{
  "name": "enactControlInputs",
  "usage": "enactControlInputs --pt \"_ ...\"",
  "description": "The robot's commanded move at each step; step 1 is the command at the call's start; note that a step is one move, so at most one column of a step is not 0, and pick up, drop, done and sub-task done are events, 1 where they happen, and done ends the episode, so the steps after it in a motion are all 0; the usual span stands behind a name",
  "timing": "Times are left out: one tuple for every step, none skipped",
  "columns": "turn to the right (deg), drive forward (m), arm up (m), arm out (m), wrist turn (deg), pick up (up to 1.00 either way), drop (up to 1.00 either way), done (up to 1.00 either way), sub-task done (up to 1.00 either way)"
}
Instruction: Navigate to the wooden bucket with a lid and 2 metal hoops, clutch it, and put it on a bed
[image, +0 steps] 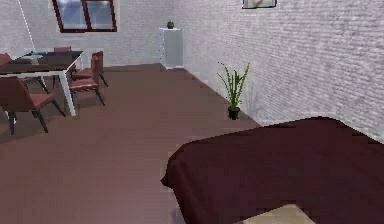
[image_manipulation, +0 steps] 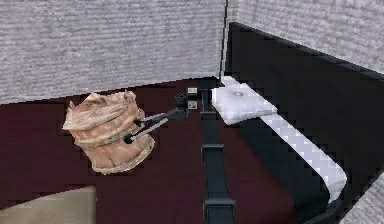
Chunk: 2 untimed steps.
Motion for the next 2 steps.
enactControlInputs --pt "0.0 0.00 0.10 0.00 0.0 0.00 0.00 0.00 0.00" --pt "0.0 0.00 0.00 -0.08 0.0 0.00 0.00 0.00 0.00"
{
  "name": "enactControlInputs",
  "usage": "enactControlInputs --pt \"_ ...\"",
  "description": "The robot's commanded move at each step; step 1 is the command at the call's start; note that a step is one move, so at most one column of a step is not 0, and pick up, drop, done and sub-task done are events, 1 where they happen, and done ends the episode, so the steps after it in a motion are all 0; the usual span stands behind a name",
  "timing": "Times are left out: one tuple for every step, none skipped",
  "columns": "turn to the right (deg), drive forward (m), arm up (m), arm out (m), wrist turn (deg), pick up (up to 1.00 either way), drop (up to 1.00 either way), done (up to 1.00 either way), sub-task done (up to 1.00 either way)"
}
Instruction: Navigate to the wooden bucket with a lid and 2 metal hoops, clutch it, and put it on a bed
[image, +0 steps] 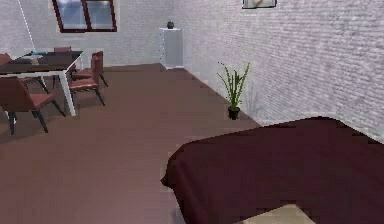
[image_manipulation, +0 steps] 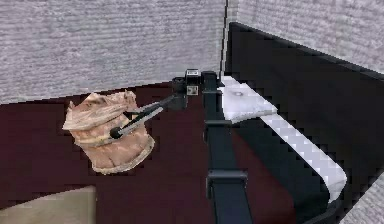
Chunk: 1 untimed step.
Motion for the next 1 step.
enactControlInputs --pt "0.0 0.00 0.00 0.00 0.0 0.00 0.00 1.00 0.00"
